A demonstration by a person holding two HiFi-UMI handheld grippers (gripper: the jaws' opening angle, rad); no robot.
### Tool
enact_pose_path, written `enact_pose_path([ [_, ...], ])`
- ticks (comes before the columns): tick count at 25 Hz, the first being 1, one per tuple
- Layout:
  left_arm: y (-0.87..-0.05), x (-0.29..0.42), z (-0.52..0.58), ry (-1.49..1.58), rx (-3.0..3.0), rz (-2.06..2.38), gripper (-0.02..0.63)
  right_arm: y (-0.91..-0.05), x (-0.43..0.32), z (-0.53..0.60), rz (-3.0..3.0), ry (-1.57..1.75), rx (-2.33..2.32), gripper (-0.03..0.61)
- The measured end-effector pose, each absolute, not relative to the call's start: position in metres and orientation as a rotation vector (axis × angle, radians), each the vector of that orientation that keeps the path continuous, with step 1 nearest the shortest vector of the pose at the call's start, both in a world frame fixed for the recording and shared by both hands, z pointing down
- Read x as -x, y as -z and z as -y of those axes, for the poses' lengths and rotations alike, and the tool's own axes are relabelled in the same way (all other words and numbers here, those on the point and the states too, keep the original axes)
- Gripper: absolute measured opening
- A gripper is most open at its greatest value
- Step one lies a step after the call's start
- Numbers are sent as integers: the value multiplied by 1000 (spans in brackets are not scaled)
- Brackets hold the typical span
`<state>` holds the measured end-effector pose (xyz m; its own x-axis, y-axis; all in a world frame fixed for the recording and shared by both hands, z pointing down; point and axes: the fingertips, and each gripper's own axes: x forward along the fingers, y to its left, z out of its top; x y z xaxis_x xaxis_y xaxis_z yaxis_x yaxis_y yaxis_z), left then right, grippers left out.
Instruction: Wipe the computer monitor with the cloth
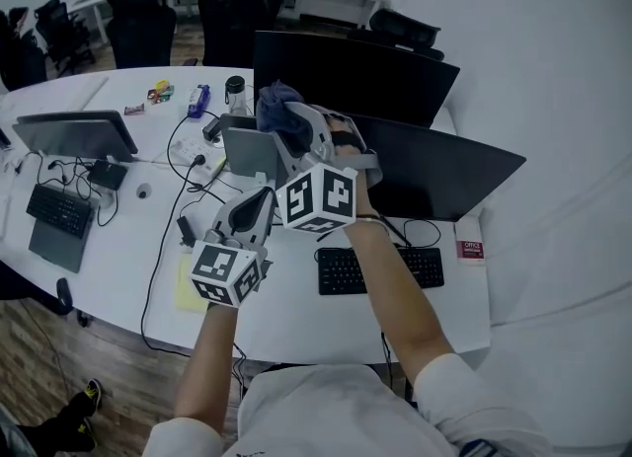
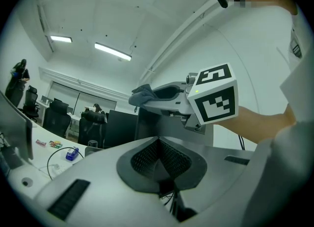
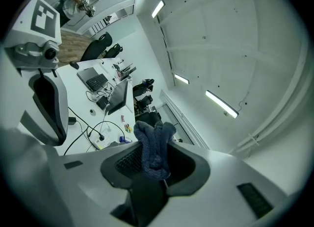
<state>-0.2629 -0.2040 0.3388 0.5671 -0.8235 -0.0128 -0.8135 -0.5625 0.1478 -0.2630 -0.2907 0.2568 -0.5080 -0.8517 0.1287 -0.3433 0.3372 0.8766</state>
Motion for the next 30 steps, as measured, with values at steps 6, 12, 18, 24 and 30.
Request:
enact_pose_path([
  [6, -344, 276, 204, 123, -2641, 1429, 11, -261, 282, 287, 2009, 1157, -1010, 144],
  [12, -350, 280, 200, 113, -2630, 1436, 11, -268, 290, 281, 2133, 1072, -1066, 144],
  [18, -359, 286, 199, 85, -2612, 1437, 11, -283, 286, 285, 2261, 901, -1231, 144],
  [24, -370, 287, 197, 58, -2598, 1434, 11, -286, 264, 292, 2373, 683, -1483, 144],
  [30, -378, 291, 196, 31, -2584, 1448, 11, -294, 252, 298, 2457, 482, -1614, 143],
])
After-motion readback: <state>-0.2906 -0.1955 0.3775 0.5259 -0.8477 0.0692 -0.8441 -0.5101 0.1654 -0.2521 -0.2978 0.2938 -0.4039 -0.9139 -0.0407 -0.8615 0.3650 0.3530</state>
